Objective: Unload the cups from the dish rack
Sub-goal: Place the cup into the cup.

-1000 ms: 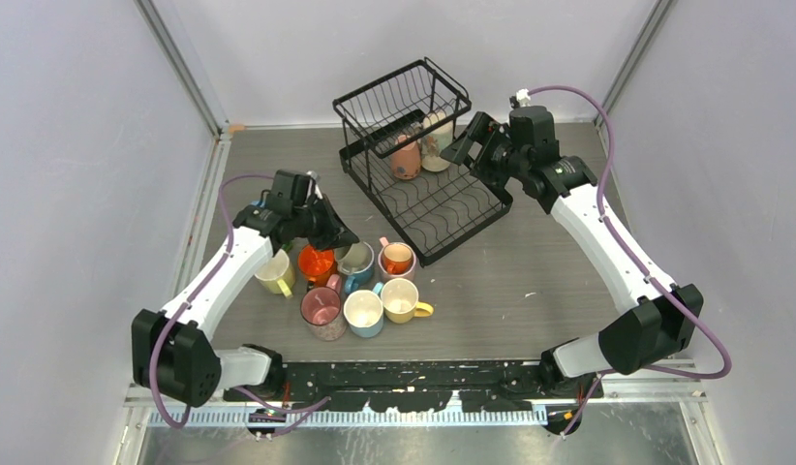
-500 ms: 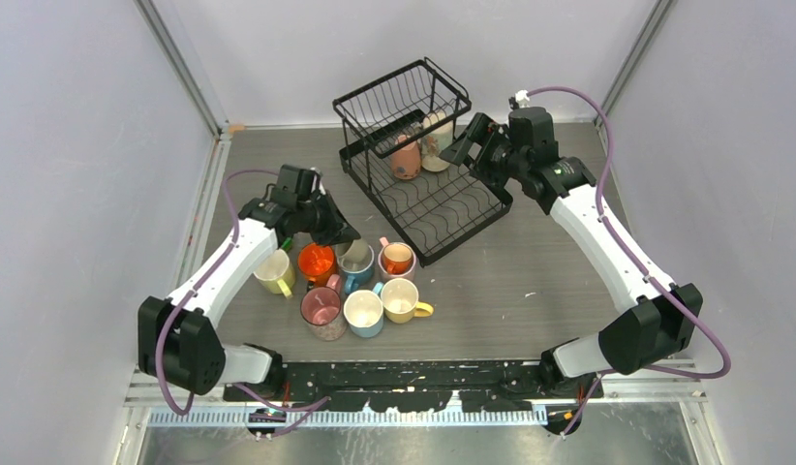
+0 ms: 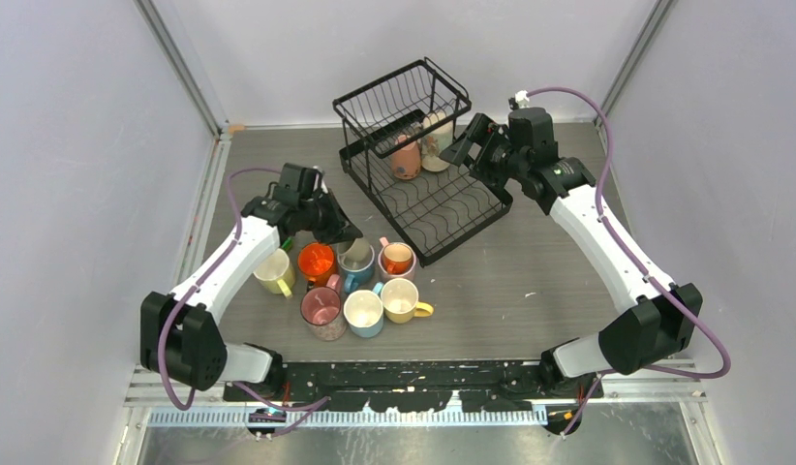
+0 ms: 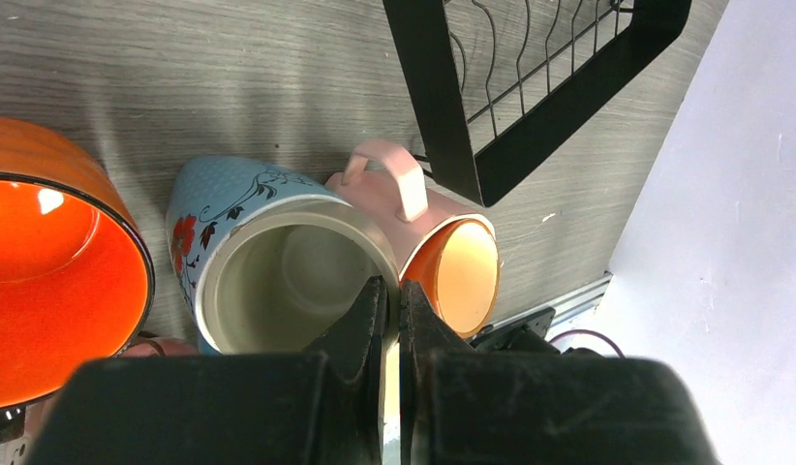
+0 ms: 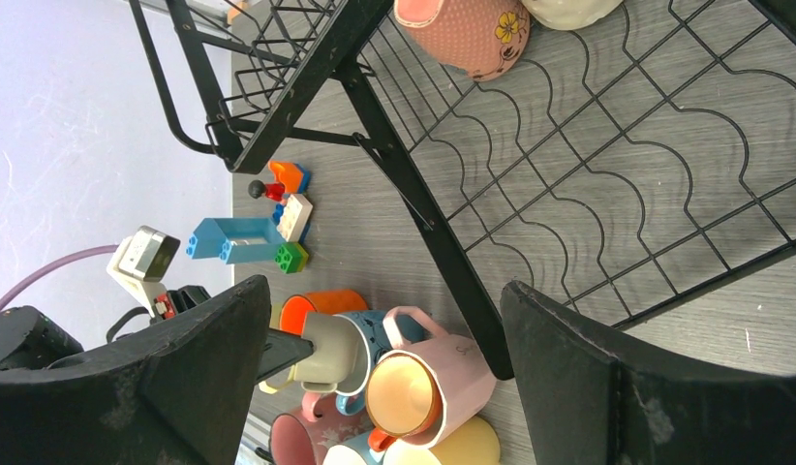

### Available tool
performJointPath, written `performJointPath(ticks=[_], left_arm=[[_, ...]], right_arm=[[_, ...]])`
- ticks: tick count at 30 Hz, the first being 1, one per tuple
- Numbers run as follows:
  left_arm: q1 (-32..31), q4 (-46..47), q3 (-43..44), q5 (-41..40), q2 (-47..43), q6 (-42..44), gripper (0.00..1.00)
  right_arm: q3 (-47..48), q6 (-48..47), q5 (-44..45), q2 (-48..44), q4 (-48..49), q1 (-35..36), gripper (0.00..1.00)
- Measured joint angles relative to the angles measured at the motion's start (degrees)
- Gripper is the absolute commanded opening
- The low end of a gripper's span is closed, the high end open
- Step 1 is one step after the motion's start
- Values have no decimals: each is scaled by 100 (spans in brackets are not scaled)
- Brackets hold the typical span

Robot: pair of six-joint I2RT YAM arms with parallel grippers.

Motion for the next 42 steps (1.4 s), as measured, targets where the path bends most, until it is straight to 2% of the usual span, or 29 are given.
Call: performJointPath(ticks=[12,37,42], left_arm=[[-37,94,13,20,59,2,0],[-79,101,-286,-42,26,-20,19],[-79,107,-310,-70,26,-20,20]], right_arm=[[-35,0,0,-4,11,0,92],[-153,2,0,-216,31,0,92],[-195,2,0,-216,35,0,92]])
